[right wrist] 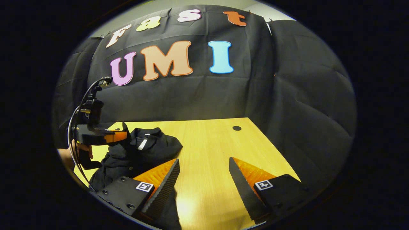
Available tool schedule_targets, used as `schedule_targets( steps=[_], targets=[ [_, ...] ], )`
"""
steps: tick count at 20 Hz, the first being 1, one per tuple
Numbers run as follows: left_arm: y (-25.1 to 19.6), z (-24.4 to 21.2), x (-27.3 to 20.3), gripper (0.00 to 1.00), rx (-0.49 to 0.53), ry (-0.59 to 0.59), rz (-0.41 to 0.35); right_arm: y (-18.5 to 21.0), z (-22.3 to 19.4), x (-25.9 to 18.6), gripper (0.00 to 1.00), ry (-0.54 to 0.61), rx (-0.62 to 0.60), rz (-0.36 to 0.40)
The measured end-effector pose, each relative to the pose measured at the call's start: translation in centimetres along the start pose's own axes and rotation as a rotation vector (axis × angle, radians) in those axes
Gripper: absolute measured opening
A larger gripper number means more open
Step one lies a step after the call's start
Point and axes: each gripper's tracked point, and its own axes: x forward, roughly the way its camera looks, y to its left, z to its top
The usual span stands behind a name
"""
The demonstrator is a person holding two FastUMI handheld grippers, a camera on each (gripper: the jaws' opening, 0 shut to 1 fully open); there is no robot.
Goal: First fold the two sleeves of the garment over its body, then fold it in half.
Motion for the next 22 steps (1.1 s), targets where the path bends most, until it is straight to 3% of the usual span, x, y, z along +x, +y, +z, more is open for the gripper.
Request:
schedule_targets(
  steps=[2, 3, 4, 5, 7, 13, 17, 22],
  targets=[
    [-1.4, 0.6, 0.8, 0.00, 0.014, -0.004, -0.022, -1.3, -0.7, -0.2, 0.99, 0.007, 0.010, -0.001],
    [-3.2, 0.4, 0.5, 0.33, 0.011, -0.003, -0.073, -1.6, -0.8, -0.2, 0.99, 0.010, 0.007, -0.001],
    [-3.5, 2.8, -0.9, 0.67, 0.014, -0.029, -0.047, -1.9, -1.0, -0.3, 0.99, 0.015, 0.002, 0.008],
    [-2.7, 2.3, 0.2, 1.00, 0.023, -0.066, -0.004, -2.0, -1.1, -0.2, 0.99, 0.017, -0.008, 0.018],
    [-2.0, 3.5, -1.0, 0.95, 0.011, -0.114, 0.041, -2.1, -1.2, 0.0, 0.99, 0.016, -0.029, 0.052],
    [3.3, 2.1, -8.5, 0.95, -0.067, -0.153, 0.224, 0.3, -0.8, 0.2, 0.99, -0.002, -0.119, 0.186],
    [7.0, -1.2, -14.5, 0.95, -0.070, -0.160, 0.291, 4.1, -1.9, -1.2, 0.99, -0.007, -0.124, 0.234],
    [10.0, -8.1, -19.8, 0.95, -0.084, -0.078, 0.302, 8.3, -6.5, -3.7, 0.99, 0.070, -0.130, 0.239]
  ],
)
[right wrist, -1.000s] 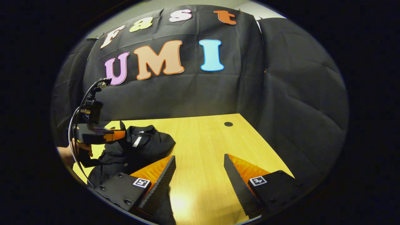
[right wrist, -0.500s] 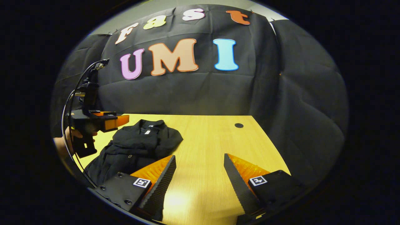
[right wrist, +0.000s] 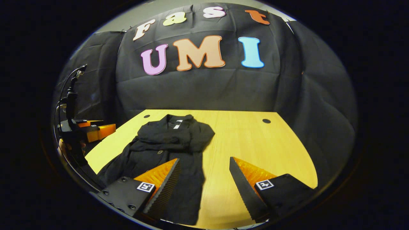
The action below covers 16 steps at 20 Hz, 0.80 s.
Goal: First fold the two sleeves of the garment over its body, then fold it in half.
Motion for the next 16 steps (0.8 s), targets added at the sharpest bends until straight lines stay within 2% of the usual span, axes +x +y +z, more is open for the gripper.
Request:
schedule_targets(
  steps=[1, 7, 16],
  targets=[
    [1.0, -1.6, -0.9, 0.94, -0.002, 0.022, 0.005, 0.8, -1.0, -0.3, 0.96, 0.012, 0.001, 0.000],
    [4.6, -9.7, -4.8, 0.95, -0.023, 0.132, 0.017, 3.4, -6.8, -2.0, 0.99, 0.096, -0.029, -0.031],
    [5.5, -20.6, -7.0, 0.95, -0.030, 0.327, 0.025, 3.7, -14.6, -2.2, 0.98, 0.241, -0.024, -0.078]
  ],
)
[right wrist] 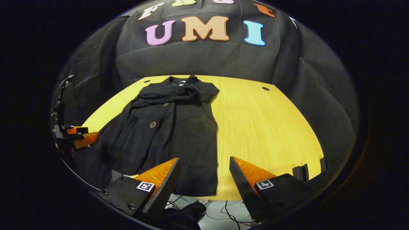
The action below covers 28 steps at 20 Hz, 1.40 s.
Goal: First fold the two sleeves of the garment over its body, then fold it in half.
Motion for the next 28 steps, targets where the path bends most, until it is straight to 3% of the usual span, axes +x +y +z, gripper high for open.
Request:
schedule_targets(
  steps=[3, 6, 7, 8, 9, 11, 12, 13, 14, 15, 20, 28],
  targets=[
    [0.1, -2.6, 0.5, 0.95, -0.016, 0.066, 0.000, 0.2, -1.8, 1.0, 0.99, 0.054, 0.002, -0.002],
    [-0.5, -2.1, 0.3, 1.00, -0.046, 0.039, -0.036, 0.3, -3.8, 2.1, 0.99, 0.123, -0.017, 0.005],
    [-0.9, -1.7, 0.5, 0.93, -0.057, 0.013, -0.059, 0.8, -5.0, 2.6, 0.99, 0.168, -0.019, 0.029],
    [-1.5, -2.0, 0.8, 0.93, -0.082, 0.017, -0.092, 1.0, -5.8, 2.0, 0.97, 0.212, -0.029, 0.050],
    [-1.9, -1.9, 0.8, 0.84, -0.103, 0.000, -0.099, 1.7, -4.9, 2.7, 0.92, 0.158, -0.005, 0.072],
    [-2.8, -2.1, 1.0, 0.66, -0.074, 0.001, -0.130, 2.5, -5.2, 2.2, 0.38, 0.194, -0.013, 0.085],
    [-3.1, -2.2, 1.0, 0.46, -0.066, 0.000, -0.134, 2.8, -4.8, 2.1, 0.11, 0.188, -0.024, 0.087],
    [-3.1, -2.3, 0.9, 0.25, -0.064, 0.007, -0.122, 3.3, -5.0, 2.3, 0.05, 0.214, -0.037, 0.108],
    [-3.2, -2.3, 0.7, 0.05, -0.053, 0.016, -0.115, 3.6, -5.1, 2.1, 0.04, 0.213, -0.031, 0.117],
    [-3.4, -2.5, 0.5, 0.00, -0.045, 0.033, -0.117, 3.9, -4.9, 1.7, 0.04, 0.204, -0.019, 0.123],
    [-3.4, -0.3, -1.8, 0.00, -0.084, 0.015, -0.176, 5.1, -0.4, -1.1, 0.04, 0.068, 0.068, 0.163],
    [-2.0, 15.1, -2.0, 0.00, -0.127, -0.236, -0.193, 5.8, 13.2, -2.0, 0.04, -0.185, 0.088, 0.196]
  ],
)
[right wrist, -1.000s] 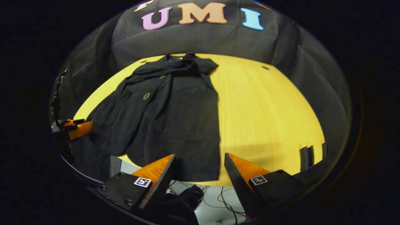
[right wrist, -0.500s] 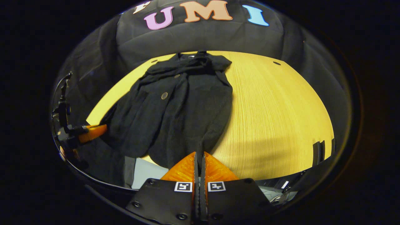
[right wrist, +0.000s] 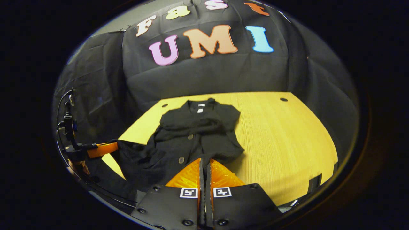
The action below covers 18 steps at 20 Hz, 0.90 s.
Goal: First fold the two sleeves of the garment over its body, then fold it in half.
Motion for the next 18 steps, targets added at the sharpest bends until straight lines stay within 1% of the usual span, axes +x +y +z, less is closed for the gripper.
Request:
schedule_targets(
  steps=[1, 2, 4, 6, 7, 8, 9, 10, 11, 12, 15, 18],
  targets=[
    [0.2, 1.8, 0.7, 0.00, 0.006, -0.029, 0.010, 0.1, 1.5, 0.3, 0.01, -0.024, 0.001, 0.009],
    [0.5, 3.4, 1.4, 0.00, 0.016, -0.057, 0.017, 0.1, 3.1, 0.6, 0.04, -0.047, 0.002, 0.018],
    [1.0, 5.8, 2.9, 0.00, 0.017, -0.077, 0.040, -0.1, 5.9, 1.6, 0.03, -0.078, 0.001, 0.030],
    [1.2, 8.0, 4.2, 0.00, 0.005, -0.096, 0.043, -0.6, 9.0, 3.1, 0.04, -0.115, 0.001, 0.030],
    [1.4, 9.0, 5.0, 0.00, 0.004, -0.105, 0.048, -1.0, 10.1, 3.7, 0.00, -0.130, 0.002, 0.027],
    [1.5, 9.9, 5.8, 0.00, 0.006, -0.113, 0.053, -1.3, 11.3, 4.4, 0.04, -0.137, 0.006, 0.030],
    [1.6, 10.5, 6.7, 0.00, 0.012, -0.118, 0.058, -1.5, 12.2, 5.2, 0.04, -0.143, 0.012, 0.033],
    [1.8, 11.2, 7.7, 0.00, 0.015, -0.121, 0.062, -1.7, 13.1, 6.1, 0.00, -0.147, 0.013, 0.034],
    [1.8, 11.9, 8.7, 0.00, 0.017, -0.122, 0.066, -2.0, 13.9, 7.0, 0.00, -0.147, 0.011, 0.033],
    [2.0, 12.5, 9.6, 0.00, 0.020, -0.122, 0.075, -2.3, 14.9, 7.9, 0.03, -0.151, 0.006, 0.030],
    [2.8, 14.3, 12.9, 0.00, 0.048, -0.123, 0.111, -3.3, 17.4, 10.7, 0.03, -0.161, -0.005, 0.025],
    [2.8, 16.2, 16.7, 0.00, 0.067, -0.142, 0.124, -4.3, 19.6, 13.9, 0.03, -0.160, -0.010, 0.021]
  ],
)
